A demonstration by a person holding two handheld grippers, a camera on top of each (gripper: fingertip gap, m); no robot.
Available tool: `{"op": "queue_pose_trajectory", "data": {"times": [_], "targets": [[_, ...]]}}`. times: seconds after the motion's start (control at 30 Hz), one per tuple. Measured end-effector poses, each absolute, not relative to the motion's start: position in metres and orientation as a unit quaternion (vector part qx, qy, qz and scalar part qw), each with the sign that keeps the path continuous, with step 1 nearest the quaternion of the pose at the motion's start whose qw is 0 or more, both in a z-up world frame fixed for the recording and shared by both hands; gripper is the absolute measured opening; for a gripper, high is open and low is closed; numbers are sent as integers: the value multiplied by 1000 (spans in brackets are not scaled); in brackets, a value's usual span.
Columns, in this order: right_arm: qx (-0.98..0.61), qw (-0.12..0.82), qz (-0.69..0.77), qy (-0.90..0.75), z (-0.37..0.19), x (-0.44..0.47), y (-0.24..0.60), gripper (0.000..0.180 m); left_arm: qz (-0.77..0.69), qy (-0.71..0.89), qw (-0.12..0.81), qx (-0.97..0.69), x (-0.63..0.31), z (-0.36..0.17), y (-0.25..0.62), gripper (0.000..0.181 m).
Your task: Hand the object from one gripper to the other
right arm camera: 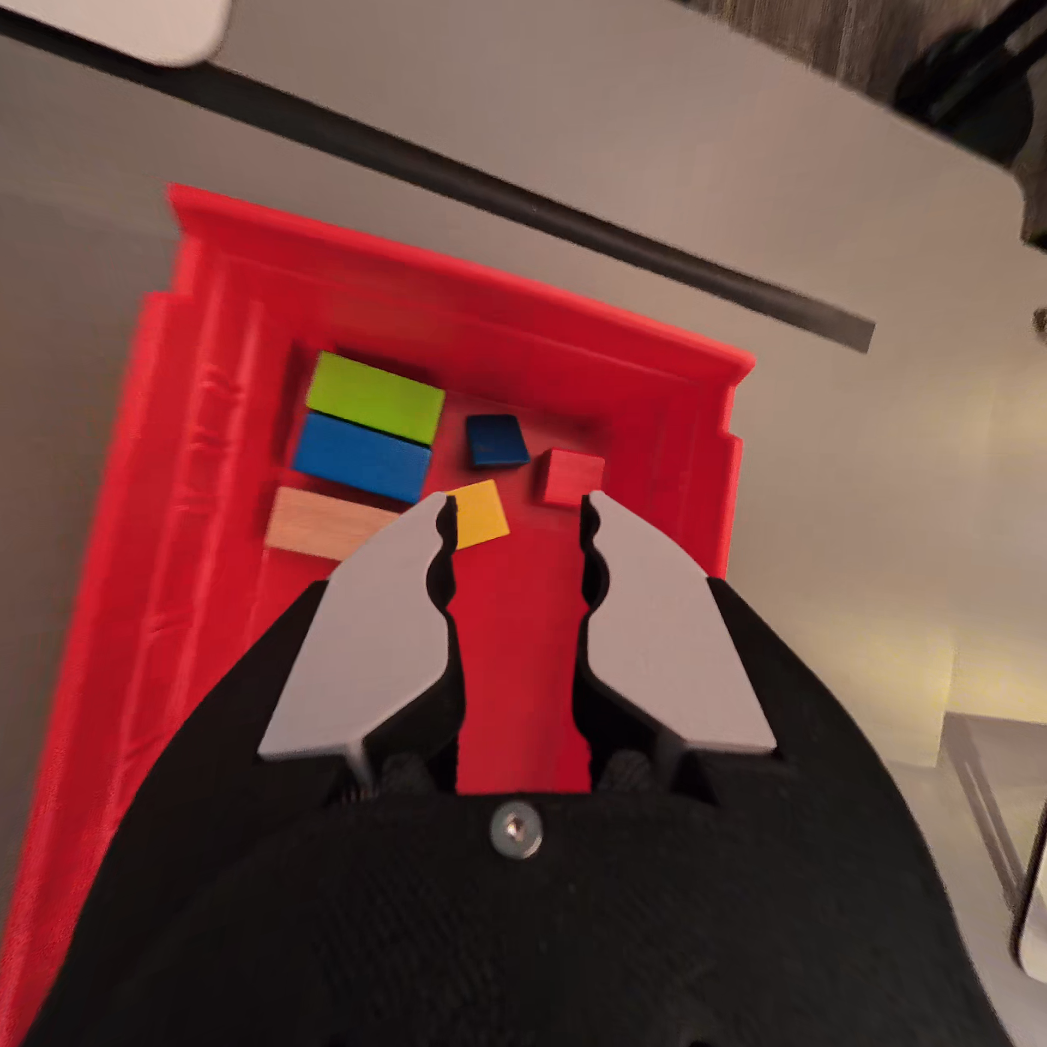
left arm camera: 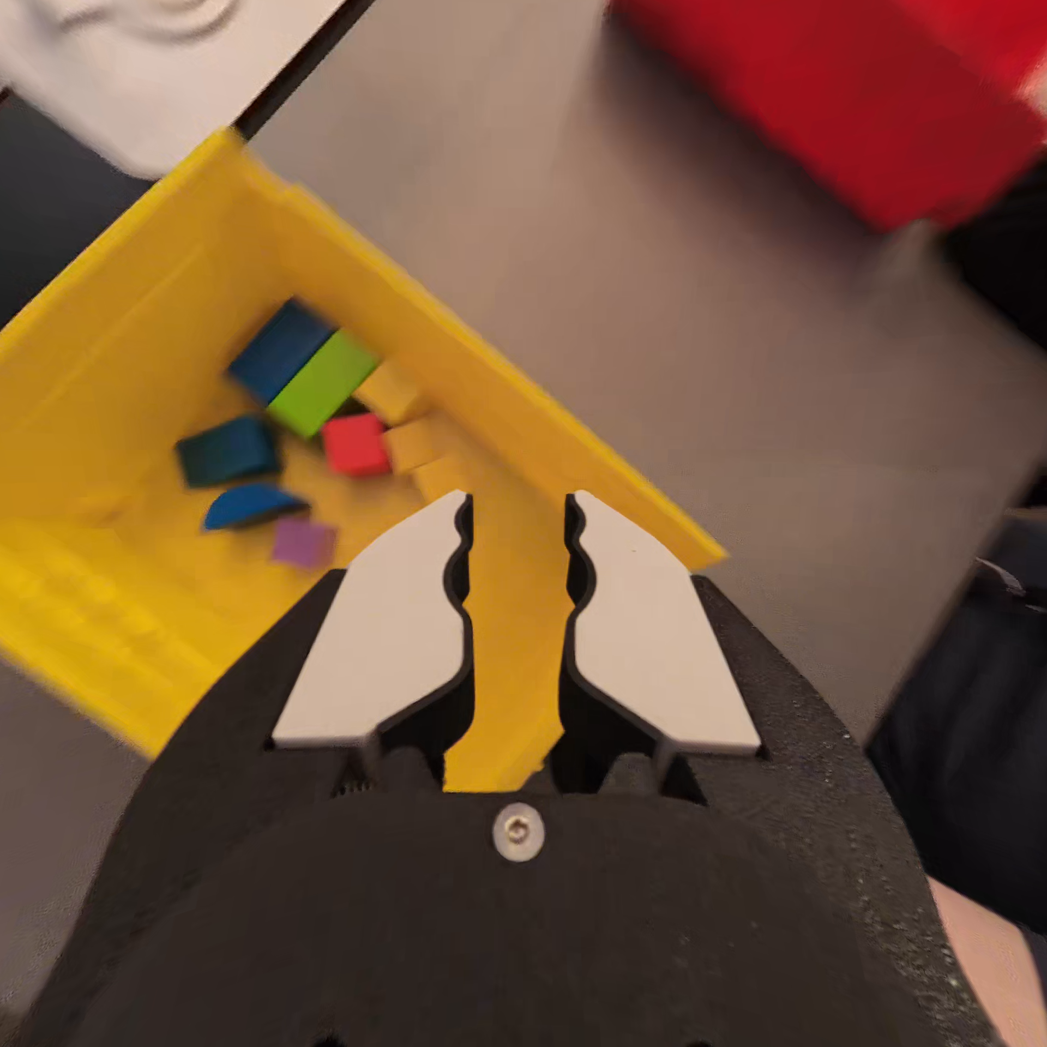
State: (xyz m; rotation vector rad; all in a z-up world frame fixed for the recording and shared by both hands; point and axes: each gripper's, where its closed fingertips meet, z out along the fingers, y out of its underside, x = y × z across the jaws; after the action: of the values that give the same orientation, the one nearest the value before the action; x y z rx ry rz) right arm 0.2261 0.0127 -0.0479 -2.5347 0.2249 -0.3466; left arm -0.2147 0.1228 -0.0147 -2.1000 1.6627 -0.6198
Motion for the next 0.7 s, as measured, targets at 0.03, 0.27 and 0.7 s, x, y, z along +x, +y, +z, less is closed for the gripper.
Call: {"op": "queue_pose_trajectory", "data": {"times": [0.03, 0.27, 0.7], "targets": [[-944, 296, -127, 74, -38, 218, 13, 43, -192, 583, 198, -764, -220, -23, 137, 30], [-930, 351, -107, 6, 1, 173, 10, 43, -75, 564, 192, -799, -241, -75, 193, 33], [-942, 319, -103, -12, -11, 172, 5, 43, 2, 541, 145, -829, -252, -137, 228, 46]]}}
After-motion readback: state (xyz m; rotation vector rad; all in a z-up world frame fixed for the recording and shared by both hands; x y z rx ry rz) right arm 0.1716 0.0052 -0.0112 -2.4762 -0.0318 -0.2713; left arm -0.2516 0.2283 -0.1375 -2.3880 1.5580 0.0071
